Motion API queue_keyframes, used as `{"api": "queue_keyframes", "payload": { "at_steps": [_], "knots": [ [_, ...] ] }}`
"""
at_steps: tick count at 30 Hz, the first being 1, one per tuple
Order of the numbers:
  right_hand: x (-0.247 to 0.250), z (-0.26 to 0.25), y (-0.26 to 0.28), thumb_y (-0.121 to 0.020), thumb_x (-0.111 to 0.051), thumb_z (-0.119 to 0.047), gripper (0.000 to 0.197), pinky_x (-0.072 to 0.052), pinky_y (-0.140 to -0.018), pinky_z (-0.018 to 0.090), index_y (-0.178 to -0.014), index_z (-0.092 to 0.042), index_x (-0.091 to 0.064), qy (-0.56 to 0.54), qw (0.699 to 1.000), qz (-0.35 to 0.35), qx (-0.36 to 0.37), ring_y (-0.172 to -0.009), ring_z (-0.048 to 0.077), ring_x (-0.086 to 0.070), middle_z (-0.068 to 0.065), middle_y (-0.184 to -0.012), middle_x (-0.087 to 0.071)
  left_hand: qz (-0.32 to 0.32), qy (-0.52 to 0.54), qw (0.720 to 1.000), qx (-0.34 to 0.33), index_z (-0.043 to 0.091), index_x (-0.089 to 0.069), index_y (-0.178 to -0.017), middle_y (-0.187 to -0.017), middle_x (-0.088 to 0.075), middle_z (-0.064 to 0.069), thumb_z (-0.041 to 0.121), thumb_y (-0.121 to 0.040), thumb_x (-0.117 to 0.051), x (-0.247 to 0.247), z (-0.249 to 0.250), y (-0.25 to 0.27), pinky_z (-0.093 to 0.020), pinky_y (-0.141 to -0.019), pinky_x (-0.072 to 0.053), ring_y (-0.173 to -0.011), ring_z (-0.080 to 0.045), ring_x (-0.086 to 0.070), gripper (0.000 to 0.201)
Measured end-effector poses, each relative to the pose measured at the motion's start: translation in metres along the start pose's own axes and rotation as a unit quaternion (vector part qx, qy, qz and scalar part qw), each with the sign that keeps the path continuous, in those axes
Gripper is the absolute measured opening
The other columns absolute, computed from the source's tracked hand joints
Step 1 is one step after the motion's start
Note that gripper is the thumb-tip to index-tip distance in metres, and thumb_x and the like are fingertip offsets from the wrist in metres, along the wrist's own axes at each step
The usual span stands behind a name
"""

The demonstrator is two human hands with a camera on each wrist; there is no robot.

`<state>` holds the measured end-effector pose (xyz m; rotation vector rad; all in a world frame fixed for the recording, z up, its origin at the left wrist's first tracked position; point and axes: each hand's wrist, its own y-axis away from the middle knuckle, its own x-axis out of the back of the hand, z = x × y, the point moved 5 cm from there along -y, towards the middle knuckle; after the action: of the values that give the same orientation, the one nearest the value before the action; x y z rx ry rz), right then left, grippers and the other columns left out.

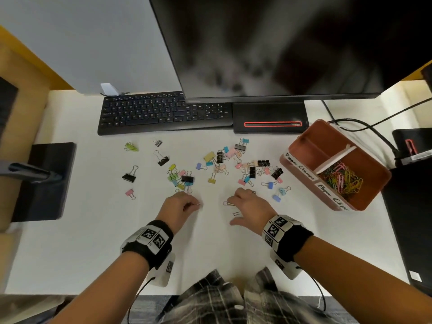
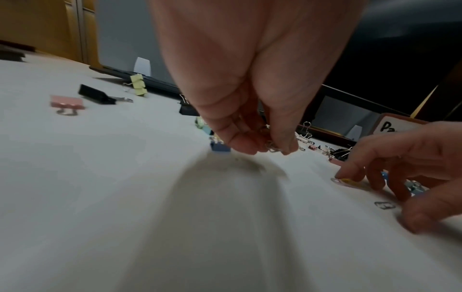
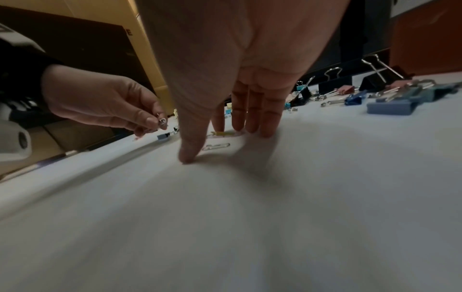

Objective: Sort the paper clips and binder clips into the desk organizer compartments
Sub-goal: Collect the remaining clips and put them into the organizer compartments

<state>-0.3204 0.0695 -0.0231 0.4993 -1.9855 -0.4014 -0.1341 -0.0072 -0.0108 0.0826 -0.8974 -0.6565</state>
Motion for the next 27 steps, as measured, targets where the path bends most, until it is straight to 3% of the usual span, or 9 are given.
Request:
{"api": "queue_keyframes", "payload": {
  "at_steps": [2,5,7,11,16,21,24,27],
  "knots": [
    [-0.005,-0.002,0.0,-0.085,-0.062,-0.028,0.041,-0.043,-0.08,0.032,-0.123,-0.016,-0.053,-0.004,1.0,-0.002,0.011,-0.112,0.024,-0.045,0.005,-0.121,-0.049,-0.014,-0.001,1.0,-0.002,0.011,-0.072,-0.089,-0.09,-0.063,-0.002,0.014,-0.083,-0.065,0.0,-0.01,0.008,-0.02,-0.086,-0.04,-0.094,-0.012,-0.057,0.009],
    [-0.008,-0.006,-0.003,-0.09,-0.057,-0.017,0.021,-0.042,-0.081,0.034,-0.107,-0.007,-0.064,-0.044,0.999,0.027,0.019,-0.104,0.031,-0.053,0.012,-0.111,-0.059,-0.013,0.012,1.0,-0.002,0.009,-0.072,-0.085,-0.097,-0.065,-0.006,0.01,-0.081,-0.067,0.001,-0.022,0.016,-0.018,-0.092,-0.037,-0.11,-0.005,-0.046,0.007],
    [-0.007,-0.007,-0.006,-0.092,-0.053,-0.015,0.019,-0.042,-0.084,0.034,-0.101,-0.005,-0.066,-0.051,0.998,0.026,-0.004,-0.101,0.031,-0.054,0.013,-0.106,-0.062,-0.013,0.014,1.0,0.0,0.01,-0.072,-0.086,-0.092,-0.064,-0.001,0.012,-0.081,-0.067,0.002,-0.027,0.019,-0.014,-0.086,-0.037,-0.1,-0.004,-0.049,0.007],
    [-0.002,-0.009,-0.012,-0.093,-0.052,-0.018,0.022,-0.04,-0.089,0.031,-0.109,-0.008,-0.062,-0.053,0.997,-0.007,-0.064,-0.103,0.026,-0.054,0.012,-0.11,-0.06,-0.04,0.025,0.999,0.016,0.014,-0.072,-0.09,-0.08,-0.058,0.013,0.017,-0.082,-0.067,0.006,-0.036,0.023,-0.005,-0.073,-0.037,-0.074,0.003,-0.052,0.009],
    [-0.002,-0.014,-0.012,-0.094,-0.051,-0.017,0.021,-0.041,-0.084,0.026,-0.105,-0.006,-0.064,-0.05,0.995,-0.021,-0.08,-0.096,0.024,-0.057,0.012,-0.11,-0.057,-0.031,0.033,0.999,0.003,0.016,-0.073,-0.09,-0.074,-0.054,0.019,0.017,-0.082,-0.068,0.008,-0.041,0.023,-0.001,-0.069,-0.034,-0.071,0.007,-0.051,0.01],
    [-0.006,-0.012,-0.005,-0.095,-0.047,-0.02,0.018,-0.034,-0.074,0.021,-0.105,-0.011,-0.06,-0.045,0.995,-0.014,-0.083,-0.084,0.017,-0.05,0.003,-0.095,-0.054,-0.03,0.065,0.997,-0.003,0.021,-0.067,-0.108,-0.077,-0.059,0.013,0.02,-0.081,-0.069,0.015,-0.035,0.017,0.005,-0.07,-0.033,-0.071,0.013,-0.055,0.027],
    [-0.002,-0.009,-0.003,-0.094,-0.049,-0.023,0.023,-0.04,-0.08,0.022,-0.116,-0.017,-0.056,-0.044,0.996,-0.005,-0.075,-0.088,0.016,-0.051,0.004,-0.106,-0.062,-0.022,0.055,0.998,-0.023,0.022,-0.06,-0.117,-0.077,-0.06,0.008,0.018,-0.082,-0.067,0.026,-0.024,0.003,0.004,-0.07,-0.035,-0.067,0.006,-0.054,0.036],
    [0.026,-0.009,-0.012,-0.094,-0.05,-0.025,0.032,-0.047,-0.093,0.033,-0.125,-0.02,-0.053,-0.084,0.992,0.064,-0.064,-0.103,0.021,-0.057,0.004,-0.108,-0.064,-0.021,0.045,0.998,-0.048,0.023,-0.056,-0.123,-0.074,-0.056,0.01,0.014,-0.085,-0.063,0.041,-0.003,-0.025,-0.003,-0.073,-0.043,-0.068,0.003,-0.051,0.039]
  ]
}}
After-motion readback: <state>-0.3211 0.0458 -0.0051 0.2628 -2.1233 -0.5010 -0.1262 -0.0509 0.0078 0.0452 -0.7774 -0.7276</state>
